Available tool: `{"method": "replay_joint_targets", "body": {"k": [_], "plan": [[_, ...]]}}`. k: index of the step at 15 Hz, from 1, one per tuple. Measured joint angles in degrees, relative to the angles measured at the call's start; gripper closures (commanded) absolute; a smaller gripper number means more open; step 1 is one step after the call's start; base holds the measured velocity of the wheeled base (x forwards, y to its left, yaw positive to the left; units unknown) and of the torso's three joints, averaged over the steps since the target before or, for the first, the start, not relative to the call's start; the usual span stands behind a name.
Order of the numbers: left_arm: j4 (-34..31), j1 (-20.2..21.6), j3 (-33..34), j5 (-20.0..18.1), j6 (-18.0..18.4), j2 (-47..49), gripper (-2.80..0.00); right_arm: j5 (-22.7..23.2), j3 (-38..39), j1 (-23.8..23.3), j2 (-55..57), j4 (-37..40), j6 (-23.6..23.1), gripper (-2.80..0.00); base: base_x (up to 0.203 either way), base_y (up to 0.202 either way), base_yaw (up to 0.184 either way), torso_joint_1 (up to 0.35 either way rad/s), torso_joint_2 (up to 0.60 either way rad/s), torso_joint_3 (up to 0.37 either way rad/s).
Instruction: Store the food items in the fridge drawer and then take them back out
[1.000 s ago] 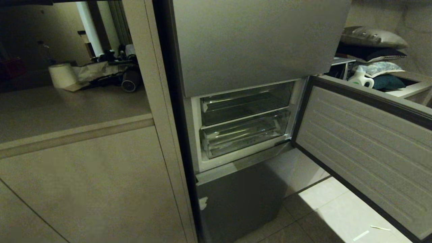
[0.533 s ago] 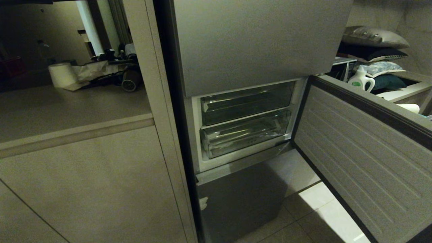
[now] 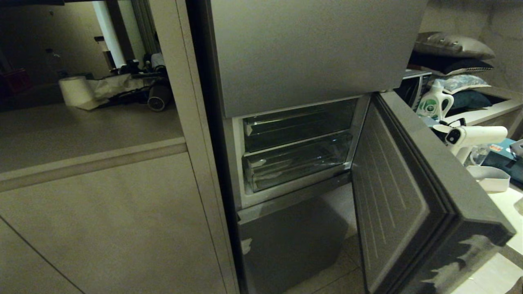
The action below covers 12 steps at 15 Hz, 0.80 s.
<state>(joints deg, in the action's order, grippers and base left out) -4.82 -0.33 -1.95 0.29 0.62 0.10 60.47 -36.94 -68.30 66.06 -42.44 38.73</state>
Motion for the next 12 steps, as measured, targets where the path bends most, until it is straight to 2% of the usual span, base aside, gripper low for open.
{"method": "replay_joint_targets", "body": {"k": [2,5,8,10,12], "plan": [[0.0,0.0,0.0,0.0,0.0,0.0,0.0,-4.79,-0.18,9.11,1.2,2.47,-1.95,0.0,0.0,0.0,0.0,0.0,0.0,0.0],[0.0,0.0,0.0,0.0,-0.02,0.0,0.0,-18.76,0.68,27.16,4.55,8.1,-9.58,0.0,0.0,0.0,0.0,0.0,0.0,0.0],[0.0,0.0,0.0,0.0,-0.02,0.0,0.0,-31.99,4.31,46.22,9.05,6.82,-16.0,0.0,0.0,0.0,0.0,0.0,0.0,0.0],[0.0,0.0,0.0,0.01,0.0,0.0,0.0,-37.6,6.34,58.34,12.0,5.74,-18.08,0.0,0.0,0.0,0.0,0.0,0.0,0.0],[0.0,0.0,0.0,0.01,-0.01,0.0,0.0,-40.59,6.92,68.55,15.18,4.73,-19.17,0.0,0.0,0.0,0.0,0.0,0.0,0.0]]}}
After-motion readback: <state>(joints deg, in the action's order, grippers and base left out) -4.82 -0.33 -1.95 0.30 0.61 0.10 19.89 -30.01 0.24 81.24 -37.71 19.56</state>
